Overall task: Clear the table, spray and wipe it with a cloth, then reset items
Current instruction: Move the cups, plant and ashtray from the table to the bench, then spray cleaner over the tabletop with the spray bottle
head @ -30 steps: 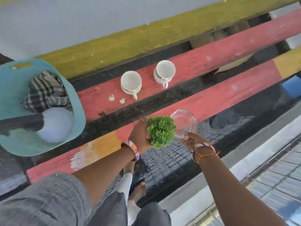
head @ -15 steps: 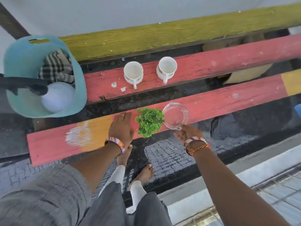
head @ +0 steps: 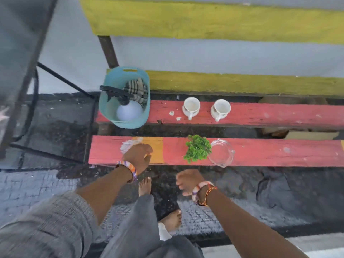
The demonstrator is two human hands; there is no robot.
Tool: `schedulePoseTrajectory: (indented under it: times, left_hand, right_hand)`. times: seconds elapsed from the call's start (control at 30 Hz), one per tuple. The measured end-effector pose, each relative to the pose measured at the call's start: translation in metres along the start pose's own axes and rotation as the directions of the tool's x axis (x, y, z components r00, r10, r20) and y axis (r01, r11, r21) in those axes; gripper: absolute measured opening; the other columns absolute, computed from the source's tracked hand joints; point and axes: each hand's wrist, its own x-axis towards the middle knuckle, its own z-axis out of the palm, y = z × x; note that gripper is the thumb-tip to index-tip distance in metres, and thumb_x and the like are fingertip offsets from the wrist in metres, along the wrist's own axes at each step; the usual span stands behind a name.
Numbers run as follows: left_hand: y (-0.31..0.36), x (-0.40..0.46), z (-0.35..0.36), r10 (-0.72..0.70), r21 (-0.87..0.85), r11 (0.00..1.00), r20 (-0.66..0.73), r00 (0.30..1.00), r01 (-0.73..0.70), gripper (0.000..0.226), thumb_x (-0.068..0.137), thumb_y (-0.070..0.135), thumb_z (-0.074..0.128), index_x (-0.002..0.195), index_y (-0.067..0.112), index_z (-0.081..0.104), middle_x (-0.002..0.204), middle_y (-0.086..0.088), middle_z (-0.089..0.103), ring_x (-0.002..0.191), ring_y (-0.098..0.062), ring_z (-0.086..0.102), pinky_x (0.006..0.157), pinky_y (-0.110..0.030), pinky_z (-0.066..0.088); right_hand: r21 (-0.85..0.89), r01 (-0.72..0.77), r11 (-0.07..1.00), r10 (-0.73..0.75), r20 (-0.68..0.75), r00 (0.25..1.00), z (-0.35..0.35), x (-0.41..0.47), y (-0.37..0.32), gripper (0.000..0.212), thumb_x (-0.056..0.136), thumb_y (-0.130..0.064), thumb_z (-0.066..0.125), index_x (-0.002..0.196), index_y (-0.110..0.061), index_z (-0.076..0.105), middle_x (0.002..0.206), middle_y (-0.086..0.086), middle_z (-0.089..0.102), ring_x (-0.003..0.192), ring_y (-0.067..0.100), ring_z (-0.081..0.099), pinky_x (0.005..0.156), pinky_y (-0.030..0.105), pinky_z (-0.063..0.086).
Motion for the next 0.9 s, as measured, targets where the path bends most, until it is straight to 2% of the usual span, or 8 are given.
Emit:
schedulePoseTrajectory:
  times: [0.1,0.27,0.33,0.43,0.53,0.6,0.77,0.9]
  left_hand:
    - [-0.021,-0.004,-0.026,-0.089,-0.093,0.992,-0.082,0.993,0.081,0.026,0.087,0.014,0.051,0.108,0.010,0.064,0.111,-0.010,0.067,0.102,-0.027,0.061,0.090,-0.029,0.046]
    - [-0.051,0.006,-0.082,-0.317,-0.358,0.910,-0.282,0.906,0.208,0.030,0.084,0.010,0.058,0.112,0.001,0.059,0.111,-0.020,0.066,0.104,-0.035,0.062,0.092,-0.038,0.048]
    - [-0.057,0.020,-0.100,-0.348,-0.483,0.854,-0.259,0.901,0.191,0.046,0.083,0.008,0.061,0.127,0.003,0.048,0.120,-0.019,0.062,0.111,-0.034,0.059,0.096,-0.039,0.046]
    - [-0.061,0.043,-0.122,-0.289,-0.646,0.752,-0.140,0.947,0.134,0.073,0.078,0.008,0.067,0.141,0.006,0.029,0.139,-0.019,0.046,0.126,-0.036,0.046,0.105,-0.049,0.038]
    - [-0.071,0.073,-0.127,-0.180,-0.551,0.827,-0.071,0.981,0.113,0.089,0.055,0.036,0.062,0.135,0.006,0.036,0.129,-0.020,0.054,0.117,-0.037,0.053,0.097,-0.051,0.044]
    - [-0.078,0.094,-0.132,-0.140,-0.459,0.880,-0.007,0.990,0.121,0.083,0.054,0.032,0.055,0.132,0.009,0.039,0.118,-0.021,0.060,0.108,-0.038,0.058,0.090,-0.051,0.048]
    - [-0.081,0.129,-0.163,-0.010,-0.271,0.962,0.102,0.995,0.037,0.056,0.078,-0.010,0.045,0.133,0.000,0.038,0.117,-0.035,0.053,0.107,-0.048,0.051,0.078,-0.048,0.041]
    - [-0.071,0.150,-0.173,0.172,-0.278,0.955,0.218,0.961,-0.108,0.071,0.080,-0.018,0.038,0.142,0.015,0.031,0.141,-0.013,0.045,0.129,-0.030,0.044,0.101,-0.036,0.043]
  right_hand:
    - [-0.090,0.100,0.991,-0.094,0.075,0.993,0.020,-0.006,-0.031,0.032,0.093,-0.006,0.045,0.063,-0.014,0.055,0.054,-0.001,0.055,0.047,0.011,0.048,0.045,0.019,0.040]
    - [-0.144,0.346,0.927,-0.345,0.037,0.938,0.047,0.001,-0.100,0.023,0.084,0.000,0.054,0.071,-0.019,0.058,0.069,0.004,0.057,0.058,0.016,0.052,0.050,0.024,0.045]
    - [-0.018,0.398,0.917,-0.398,-0.009,0.917,0.059,0.010,-0.127,0.017,0.084,0.003,0.055,0.087,-0.014,0.057,0.076,0.005,0.059,0.066,0.018,0.055,0.056,0.029,0.048]
    - [0.028,0.514,0.858,-0.507,-0.117,0.854,0.078,0.026,-0.165,0.031,0.084,0.005,0.056,0.108,-0.012,0.049,0.088,-0.003,0.058,0.085,0.017,0.056,0.076,0.033,0.053]
    - [0.005,0.575,0.818,-0.567,-0.166,0.807,0.095,0.044,-0.194,0.057,0.079,0.013,0.053,0.130,-0.008,0.040,0.129,0.005,0.050,0.121,0.021,0.047,0.099,0.032,0.040]
    - [0.011,0.580,0.814,-0.573,-0.144,0.807,0.108,0.058,-0.207,0.066,0.076,0.011,0.053,0.137,-0.007,0.034,0.142,0.012,0.041,0.133,0.025,0.038,0.108,0.037,0.035]
    - [0.121,0.644,0.755,-0.559,-0.394,0.730,0.147,0.076,-0.213,0.064,0.078,0.012,0.061,0.126,-0.025,0.041,0.117,-0.006,0.054,0.114,0.020,0.051,0.097,0.032,0.040]
    - [0.002,0.619,0.785,-0.536,-0.500,0.680,0.157,0.079,-0.211,0.065,0.076,0.003,0.069,0.132,-0.017,0.042,0.100,-0.002,0.053,0.094,0.017,0.053,0.084,0.032,0.045]
